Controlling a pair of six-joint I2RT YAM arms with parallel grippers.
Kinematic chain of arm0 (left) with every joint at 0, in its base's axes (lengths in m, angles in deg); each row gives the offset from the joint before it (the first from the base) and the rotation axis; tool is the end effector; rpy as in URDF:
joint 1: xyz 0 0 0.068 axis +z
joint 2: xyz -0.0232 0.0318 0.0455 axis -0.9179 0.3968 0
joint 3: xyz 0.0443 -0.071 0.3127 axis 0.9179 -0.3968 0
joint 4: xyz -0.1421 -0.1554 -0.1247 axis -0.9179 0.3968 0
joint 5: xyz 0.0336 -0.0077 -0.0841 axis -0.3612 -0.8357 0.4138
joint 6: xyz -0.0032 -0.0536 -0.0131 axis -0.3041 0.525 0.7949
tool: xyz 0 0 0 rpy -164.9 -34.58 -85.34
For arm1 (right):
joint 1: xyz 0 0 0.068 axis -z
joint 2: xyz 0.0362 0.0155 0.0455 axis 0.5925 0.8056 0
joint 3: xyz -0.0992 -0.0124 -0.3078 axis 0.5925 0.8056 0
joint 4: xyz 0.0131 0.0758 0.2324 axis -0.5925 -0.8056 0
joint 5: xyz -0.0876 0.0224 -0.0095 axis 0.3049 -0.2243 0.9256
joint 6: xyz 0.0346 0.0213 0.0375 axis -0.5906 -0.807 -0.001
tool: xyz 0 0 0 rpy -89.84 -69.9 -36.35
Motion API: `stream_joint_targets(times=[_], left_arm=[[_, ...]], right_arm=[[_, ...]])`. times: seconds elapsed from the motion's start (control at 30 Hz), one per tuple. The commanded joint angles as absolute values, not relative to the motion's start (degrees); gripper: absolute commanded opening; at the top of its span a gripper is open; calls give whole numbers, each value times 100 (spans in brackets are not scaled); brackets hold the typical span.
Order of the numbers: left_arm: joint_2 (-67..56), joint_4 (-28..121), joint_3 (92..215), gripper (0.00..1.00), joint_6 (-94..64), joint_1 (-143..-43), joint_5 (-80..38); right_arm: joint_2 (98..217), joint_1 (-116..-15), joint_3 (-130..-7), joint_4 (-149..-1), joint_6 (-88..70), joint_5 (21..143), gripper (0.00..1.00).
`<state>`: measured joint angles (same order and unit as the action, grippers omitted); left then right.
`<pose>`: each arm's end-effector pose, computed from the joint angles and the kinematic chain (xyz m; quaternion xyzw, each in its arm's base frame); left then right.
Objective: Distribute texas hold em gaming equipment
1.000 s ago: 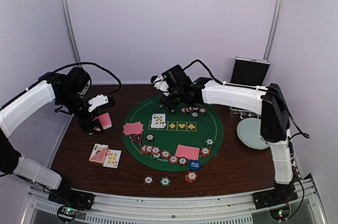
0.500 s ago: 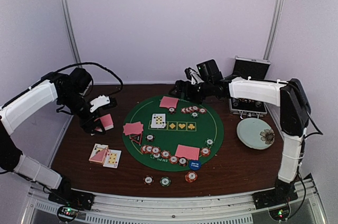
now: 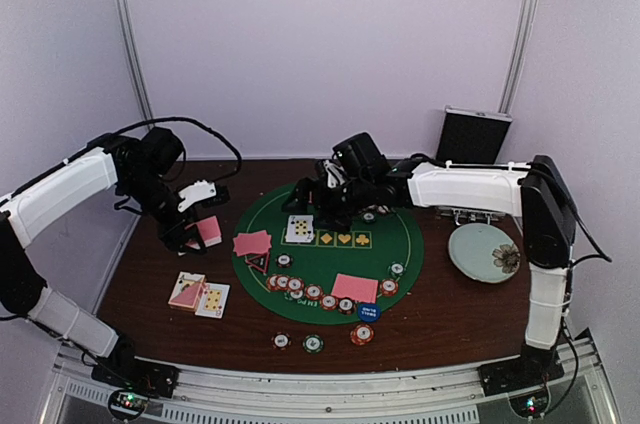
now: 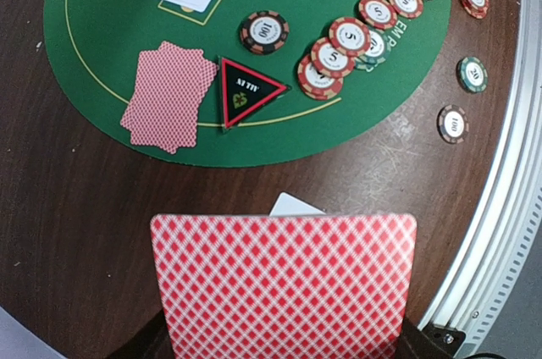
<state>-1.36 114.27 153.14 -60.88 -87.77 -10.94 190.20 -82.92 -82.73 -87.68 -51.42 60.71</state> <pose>0.2085 -0.0933 0.3463 0.4763 0.8545 -0.1401 0.1530 0.3047 0.3489 0.3017 -0.0911 0.8700 0.4695 0.1199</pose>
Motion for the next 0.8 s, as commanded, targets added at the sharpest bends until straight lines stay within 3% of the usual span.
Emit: stream_joint_targets(times=[0.0,0.13,0.27,0.4,0.77], left_arm=[[-79,11268,15513,0,-6019,-8833,-961],[-70,11252,15523,0,-5997,-8834,-970],[-103,11254,15483,0,-6055,-8842,-1053],[-93,11258,15430,0,-6084,-8842,-1120],[11,11255,15478,0,-6077,-8842,-1122]], right_arm=[[19286,-8230,-8832,-9220,-5004,6573,98],[20141,-8029,-10033,-9914,-4288,6600,89],[21416,-7948,-11887,-11369,-3314,6983,86],[22286,-7859,-13075,-11912,-2905,7276,85],[22697,-7889,-13274,-11813,-1984,8343,74]])
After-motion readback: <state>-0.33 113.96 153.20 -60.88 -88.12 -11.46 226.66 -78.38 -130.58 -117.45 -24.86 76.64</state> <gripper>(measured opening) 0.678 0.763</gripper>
